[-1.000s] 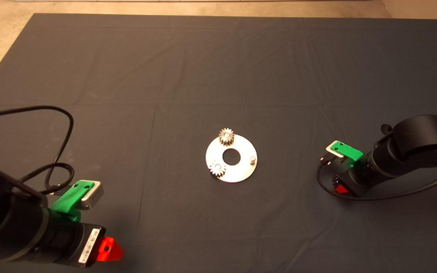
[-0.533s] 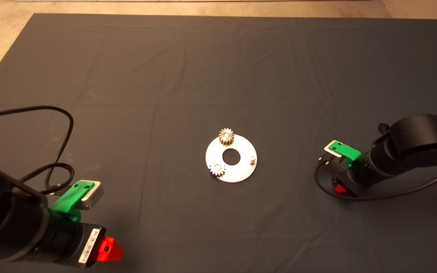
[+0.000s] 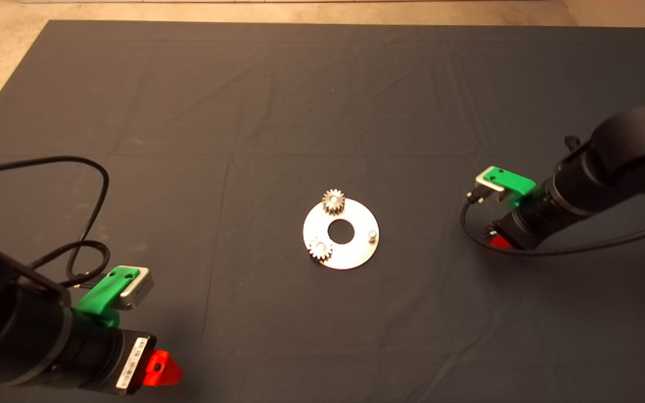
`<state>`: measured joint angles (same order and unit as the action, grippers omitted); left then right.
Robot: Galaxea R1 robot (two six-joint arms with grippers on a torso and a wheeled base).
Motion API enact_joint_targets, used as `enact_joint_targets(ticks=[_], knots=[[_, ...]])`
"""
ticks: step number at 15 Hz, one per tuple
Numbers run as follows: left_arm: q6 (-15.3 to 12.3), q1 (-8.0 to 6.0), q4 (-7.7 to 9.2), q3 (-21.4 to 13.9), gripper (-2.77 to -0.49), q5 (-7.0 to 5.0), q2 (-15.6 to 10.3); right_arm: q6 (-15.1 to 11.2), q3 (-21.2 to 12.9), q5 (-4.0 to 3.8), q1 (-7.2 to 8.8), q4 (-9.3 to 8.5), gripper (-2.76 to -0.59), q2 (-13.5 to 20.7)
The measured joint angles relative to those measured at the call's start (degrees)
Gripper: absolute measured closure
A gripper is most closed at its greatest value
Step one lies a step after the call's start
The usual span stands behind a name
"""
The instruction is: Install three planetary gears onto the carrier pins
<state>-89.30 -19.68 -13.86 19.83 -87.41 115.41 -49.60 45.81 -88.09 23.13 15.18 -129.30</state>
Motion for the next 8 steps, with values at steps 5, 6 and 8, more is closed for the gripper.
enact_joint_targets(ticks=[5,6,8], knots=[[0.0,0.13,0.09,0.0,-2.76,-0.02,0.0,-0.2,6.7,0.17,1.51,-5.09,-1.02,-6.8],[0.0,0.13,0.09,0.0,-2.76,-0.02,0.0,-0.2,7.1,-0.17,1.48,-5.70,-1.02,-8.2],[0.0,0.13,0.11,0.0,-2.76,-0.02,0.1,-0.2,8.0,0.20,1.51,-6.06,-1.02,-11.9]])
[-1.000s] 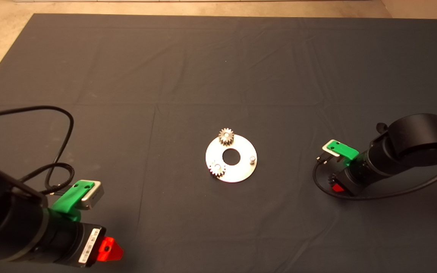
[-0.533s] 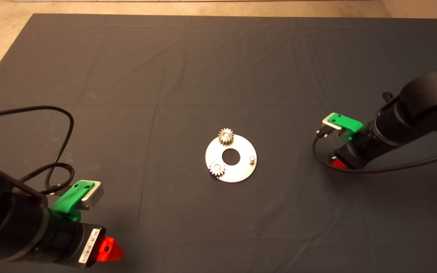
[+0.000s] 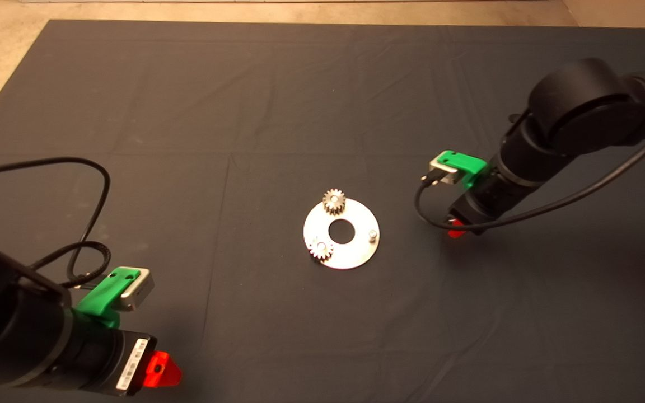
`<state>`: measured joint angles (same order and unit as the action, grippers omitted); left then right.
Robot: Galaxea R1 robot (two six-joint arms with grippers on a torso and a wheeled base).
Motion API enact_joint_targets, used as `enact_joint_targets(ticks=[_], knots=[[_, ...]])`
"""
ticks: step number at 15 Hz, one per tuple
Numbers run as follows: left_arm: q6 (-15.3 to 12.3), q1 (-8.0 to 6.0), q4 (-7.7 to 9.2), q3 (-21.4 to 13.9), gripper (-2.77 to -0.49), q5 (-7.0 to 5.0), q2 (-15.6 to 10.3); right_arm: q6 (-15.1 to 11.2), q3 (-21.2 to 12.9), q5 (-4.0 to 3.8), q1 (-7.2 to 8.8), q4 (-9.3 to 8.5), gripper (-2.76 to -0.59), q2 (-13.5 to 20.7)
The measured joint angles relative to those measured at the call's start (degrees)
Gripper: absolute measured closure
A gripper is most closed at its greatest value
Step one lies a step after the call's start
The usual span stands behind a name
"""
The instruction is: Install three planetary gears onto the carrier pins
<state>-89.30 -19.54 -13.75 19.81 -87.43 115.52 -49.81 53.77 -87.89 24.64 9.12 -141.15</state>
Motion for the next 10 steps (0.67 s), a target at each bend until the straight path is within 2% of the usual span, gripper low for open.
enact_joint_targets(ticks=[1,3,5,7,9,10], knots=[[0.0,0.00,0.00,0.0,-2.76,-0.02,0.0,0.0,0.5,0.57,0.00,-0.09,-1.02,-1.6],[0.0,0.00,0.00,0.0,-2.76,0.00,0.0,0.0,1.6,0.45,0.00,-0.17,-1.02,-4.0],[0.0,0.00,0.00,0.0,-2.76,0.00,0.0,0.0,2.9,-0.26,0.00,-0.18,-1.02,-6.3],[0.0,0.00,0.00,0.0,-2.76,0.00,0.0,0.0,3.7,-0.03,-0.02,-0.20,-1.02,-9.4],[0.0,0.00,0.00,0.0,-2.76,0.00,-0.1,0.1,4.4,0.52,-0.02,-0.20,-1.02,-11.4],[0.0,0.00,0.02,0.0,-2.76,0.00,-0.1,0.2,4.8,0.44,-0.02,-0.20,-1.02,-12.0]])
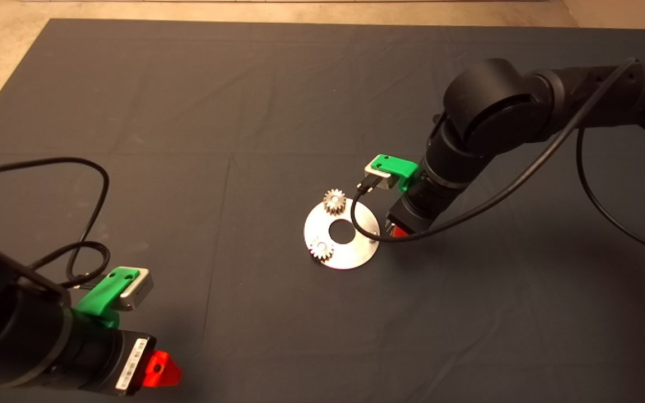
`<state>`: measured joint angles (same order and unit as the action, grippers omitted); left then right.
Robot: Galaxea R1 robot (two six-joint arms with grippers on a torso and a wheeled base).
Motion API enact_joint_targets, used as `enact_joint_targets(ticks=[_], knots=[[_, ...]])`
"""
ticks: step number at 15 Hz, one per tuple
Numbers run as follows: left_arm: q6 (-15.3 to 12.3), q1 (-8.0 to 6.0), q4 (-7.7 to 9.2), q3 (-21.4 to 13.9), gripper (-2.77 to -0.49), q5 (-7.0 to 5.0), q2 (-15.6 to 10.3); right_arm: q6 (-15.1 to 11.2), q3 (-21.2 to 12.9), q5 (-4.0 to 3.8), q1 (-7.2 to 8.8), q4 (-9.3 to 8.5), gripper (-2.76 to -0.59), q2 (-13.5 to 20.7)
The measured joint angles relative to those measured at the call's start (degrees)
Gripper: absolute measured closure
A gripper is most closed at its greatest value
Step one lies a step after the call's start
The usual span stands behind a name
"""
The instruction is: Install three planetary gears onto the carrier pins
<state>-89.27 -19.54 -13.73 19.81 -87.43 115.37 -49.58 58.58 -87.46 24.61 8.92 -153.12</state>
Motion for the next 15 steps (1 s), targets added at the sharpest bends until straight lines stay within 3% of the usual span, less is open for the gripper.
enact_joint_targets(ticks=[2,7,15], knots=[[0.0,0.00,0.00,0.0,-2.76,0.00,0.0,0.0,1.1,-0.44,-0.04,0.06,-1.02,-0.9],[0.2,0.00,0.00,0.0,-2.76,-0.02,0.0,0.7,1.4,-0.30,-1.46,0.85,-1.02,-2.5],[0.7,0.00,0.00,0.0,-2.76,0.00,0.0,9.6,2.3,-0.33,-3.39,5.00,-1.02,-3.3]])
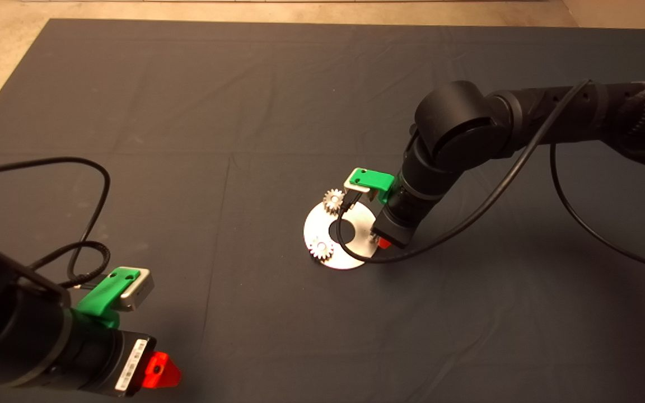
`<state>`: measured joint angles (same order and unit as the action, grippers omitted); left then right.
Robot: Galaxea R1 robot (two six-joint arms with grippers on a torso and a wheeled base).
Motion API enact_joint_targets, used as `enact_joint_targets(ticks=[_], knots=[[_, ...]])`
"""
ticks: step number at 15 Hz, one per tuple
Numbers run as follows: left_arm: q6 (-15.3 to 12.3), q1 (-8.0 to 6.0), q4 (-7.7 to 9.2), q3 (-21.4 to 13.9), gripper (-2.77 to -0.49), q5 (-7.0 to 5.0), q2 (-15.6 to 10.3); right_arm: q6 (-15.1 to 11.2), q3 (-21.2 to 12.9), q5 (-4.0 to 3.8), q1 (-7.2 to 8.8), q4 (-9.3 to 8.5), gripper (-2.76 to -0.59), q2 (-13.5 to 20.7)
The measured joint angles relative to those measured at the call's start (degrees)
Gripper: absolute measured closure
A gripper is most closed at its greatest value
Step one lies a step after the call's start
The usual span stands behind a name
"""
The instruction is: Install three planetary gears onto the carrier pins
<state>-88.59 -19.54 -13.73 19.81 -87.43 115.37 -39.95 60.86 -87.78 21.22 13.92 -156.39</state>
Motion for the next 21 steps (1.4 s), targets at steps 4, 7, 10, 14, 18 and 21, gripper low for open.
enact_joint_targets(ticks=[4,7,10,14,18,21], knots=[[0.0,0.00,0.00,0.0,-2.76,0.00,0.0,5.1,0.7,-0.04,-0.02,2.71,-1.02,-0.5],[0.0,0.00,0.00,0.0,-2.76,0.02,0.0,7.0,0.8,-0.02,-0.12,4.24,-1.02,-0.7],[0.0,0.00,0.00,0.0,-2.76,0.00,0.0,8.5,0.8,0.02,-0.12,4.77,-1.02,-1.0],[0.0,0.00,0.00,0.0,-2.76,0.00,0.0,11.7,0.8,0.05,-0.12,5.10,-1.02,-1.7],[0.0,0.00,0.00,0.0,-2.76,0.00,0.0,14.9,0.8,0.07,-0.12,5.15,-1.02,-2.0],[0.0,0.00,0.00,0.0,-2.76,0.00,0.0,16.6,0.8,0.05,-0.12,5.14,-1.02,-2.0]])
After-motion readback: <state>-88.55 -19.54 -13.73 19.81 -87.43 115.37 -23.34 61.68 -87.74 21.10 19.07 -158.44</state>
